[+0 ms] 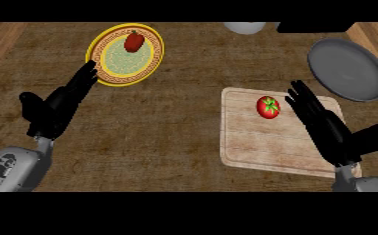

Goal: Pick the tomato from the cutting board and place it in the pan

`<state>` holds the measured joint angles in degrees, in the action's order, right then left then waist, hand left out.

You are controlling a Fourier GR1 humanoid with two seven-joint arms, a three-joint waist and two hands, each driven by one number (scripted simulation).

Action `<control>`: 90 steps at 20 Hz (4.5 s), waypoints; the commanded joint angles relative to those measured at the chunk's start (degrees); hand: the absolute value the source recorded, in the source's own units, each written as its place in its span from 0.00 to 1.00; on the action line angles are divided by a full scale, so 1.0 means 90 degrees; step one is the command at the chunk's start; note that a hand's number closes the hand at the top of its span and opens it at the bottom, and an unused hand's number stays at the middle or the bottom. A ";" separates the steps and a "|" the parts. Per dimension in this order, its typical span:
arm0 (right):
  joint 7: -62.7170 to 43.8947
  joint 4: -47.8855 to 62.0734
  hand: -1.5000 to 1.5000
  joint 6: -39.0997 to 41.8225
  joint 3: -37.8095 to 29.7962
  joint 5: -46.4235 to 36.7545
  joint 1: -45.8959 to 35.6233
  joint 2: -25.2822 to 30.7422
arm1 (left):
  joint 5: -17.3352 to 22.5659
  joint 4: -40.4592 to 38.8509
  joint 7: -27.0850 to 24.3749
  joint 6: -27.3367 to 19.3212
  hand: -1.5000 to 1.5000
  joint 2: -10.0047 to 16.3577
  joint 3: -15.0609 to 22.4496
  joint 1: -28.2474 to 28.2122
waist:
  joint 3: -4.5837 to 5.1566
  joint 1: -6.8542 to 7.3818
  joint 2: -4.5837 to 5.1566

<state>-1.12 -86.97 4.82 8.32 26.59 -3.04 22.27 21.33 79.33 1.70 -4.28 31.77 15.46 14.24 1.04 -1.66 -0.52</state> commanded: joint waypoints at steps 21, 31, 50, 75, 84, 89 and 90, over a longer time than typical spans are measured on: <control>0.3559 0.2661 0.00 0.5403 -0.0635 -0.1697 -0.3573 0.2528 | -0.0693 0.0541 -0.1135 -0.1110 0.50 -0.1960 0.0803 -0.0228 | -0.0150 0.0674 0.0227; 0.4240 0.1943 0.00 0.4343 0.1419 -0.4227 -0.3889 0.2588 | -0.0780 0.0530 -0.1533 -0.0932 0.50 -0.1868 0.0815 -0.0690 | -0.0131 0.0597 0.0179; 0.5975 0.4033 0.00 0.2202 0.3187 -0.7113 -0.4492 0.1762 | -0.0962 0.1346 -0.0829 -0.1020 0.50 -0.1905 0.0488 -0.1025 | -0.0117 0.0280 0.0070; 0.6595 0.6387 1.00 0.0763 0.3160 -0.8733 -0.5025 0.0297 | -0.1542 0.0997 -0.1097 -0.0772 0.50 -0.2492 0.0254 -0.1172 | -0.0118 0.0283 0.0095; 0.6731 0.6966 1.00 -0.0274 0.2619 -0.8773 -0.4857 -0.0147 | -0.1538 0.1314 -0.0913 -0.0561 0.50 -0.2367 0.0035 -0.1308 | -0.0120 0.0291 0.0090; 0.5668 0.6730 1.00 -0.0353 0.1827 -0.8186 -0.4490 0.0064 | -0.1367 0.1456 -0.0933 -0.0383 0.50 -0.2174 -0.0175 -0.1491 | -0.0115 0.0134 0.0024; 0.5111 0.6670 1.00 -0.0125 0.1669 -0.8058 -0.4505 0.0067 | -0.1424 0.1139 -0.1060 -0.0577 0.50 -0.2307 -0.0277 -0.1421 | -0.0102 -0.0052 -0.0023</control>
<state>53.22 -27.24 4.29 28.07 -49.64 -46.96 23.40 8.03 90.87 -6.97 -8.98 10.84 14.85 1.82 0.78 -0.03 -0.82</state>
